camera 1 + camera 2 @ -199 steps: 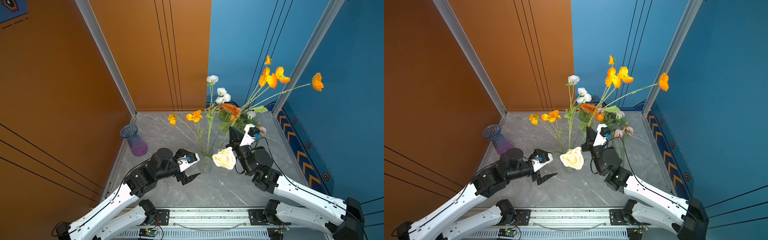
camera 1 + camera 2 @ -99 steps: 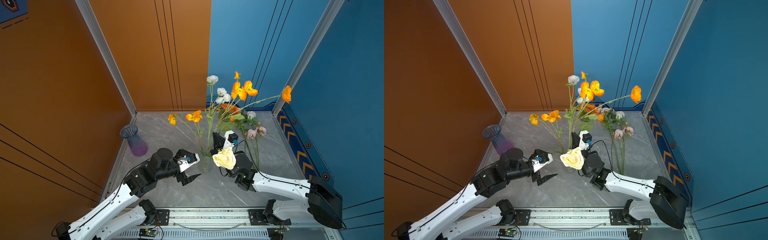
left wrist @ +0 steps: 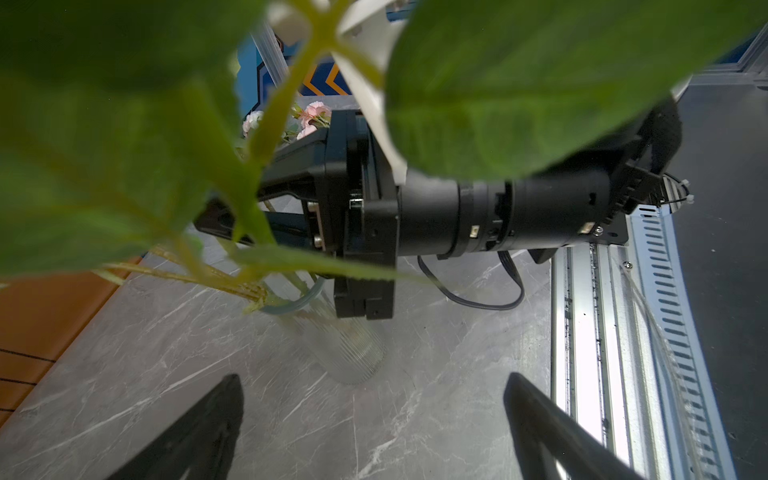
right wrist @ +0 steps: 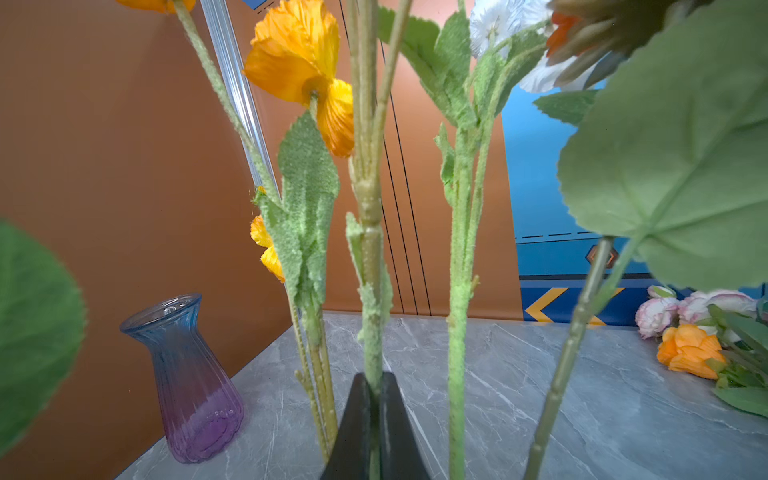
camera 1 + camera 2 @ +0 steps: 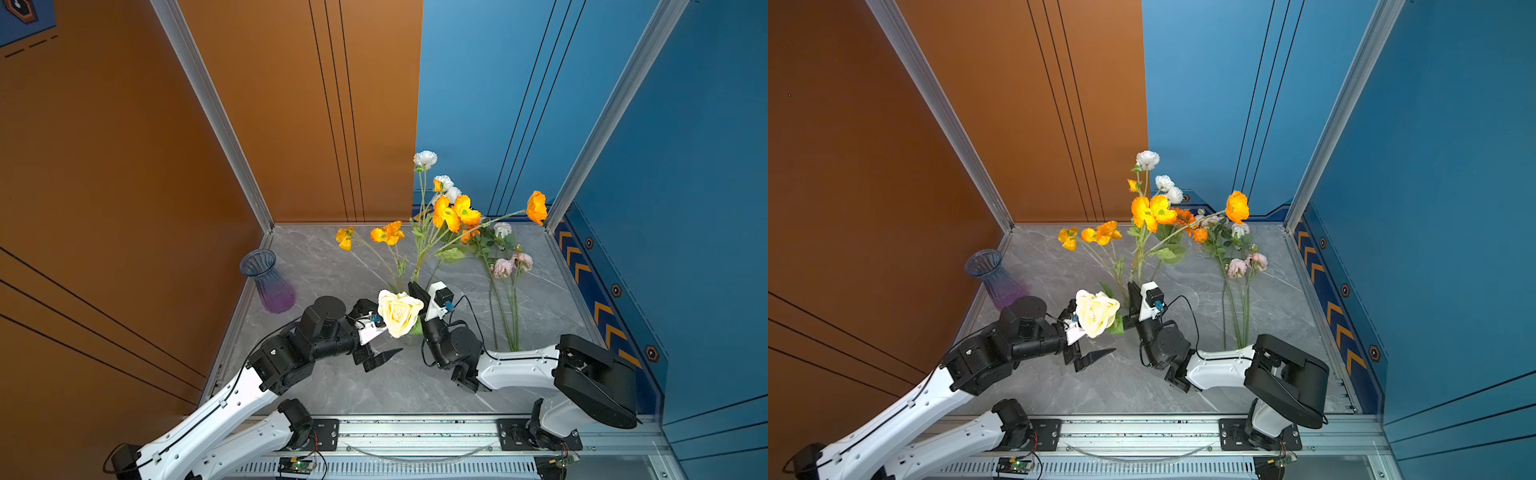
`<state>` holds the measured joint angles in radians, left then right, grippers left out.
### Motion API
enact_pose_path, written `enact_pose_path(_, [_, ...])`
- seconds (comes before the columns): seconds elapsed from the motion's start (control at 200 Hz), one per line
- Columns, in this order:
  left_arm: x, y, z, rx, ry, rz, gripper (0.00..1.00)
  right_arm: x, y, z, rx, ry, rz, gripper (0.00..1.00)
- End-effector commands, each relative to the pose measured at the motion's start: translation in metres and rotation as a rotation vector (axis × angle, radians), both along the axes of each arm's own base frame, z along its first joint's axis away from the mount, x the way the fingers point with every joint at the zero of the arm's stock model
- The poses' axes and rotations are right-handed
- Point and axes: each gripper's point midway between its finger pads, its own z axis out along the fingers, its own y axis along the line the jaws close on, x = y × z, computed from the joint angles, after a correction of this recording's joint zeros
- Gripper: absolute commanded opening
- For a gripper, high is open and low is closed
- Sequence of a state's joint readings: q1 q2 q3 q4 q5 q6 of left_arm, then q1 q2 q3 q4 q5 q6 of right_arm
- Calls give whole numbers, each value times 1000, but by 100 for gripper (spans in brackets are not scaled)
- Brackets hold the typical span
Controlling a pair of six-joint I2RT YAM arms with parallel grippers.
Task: Arrange the flowers into the vase
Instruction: 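Carry the yellow poppies over the clear vase and lower stems in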
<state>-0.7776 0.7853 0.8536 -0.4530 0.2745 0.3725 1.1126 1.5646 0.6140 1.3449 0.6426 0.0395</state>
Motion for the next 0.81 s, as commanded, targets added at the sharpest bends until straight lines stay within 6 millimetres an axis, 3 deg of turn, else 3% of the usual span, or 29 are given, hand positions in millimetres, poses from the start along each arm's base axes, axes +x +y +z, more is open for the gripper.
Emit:
enact_pose_path(0.0, [-2, -3, 13, -42, -5, -14, 98, -5, -6, 11, 11, -38, -48, 0])
enact_pose_path(0.145, [-3, -3, 13, -45, -3, -19, 98, -8, -11, 8, -19, -27, -82, 0])
enact_pose_path(0.195, [-3, -3, 14, -46, -2, -19, 98, -7, -12, 4, -40, -9, -90, 9])
enact_pose_path(0.3, [-3, -3, 14, -47, -2, -20, 98, -9, -12, -3, -62, 23, -77, 17])
enact_pose_path(0.591, [-2, -4, 12, -42, 5, -19, 98, -13, -13, 4, -92, 38, -55, 40])
enact_pose_path(0.801, [-1, -4, 10, -37, 10, -18, 98, -16, -16, 1, -159, 122, -43, 64])
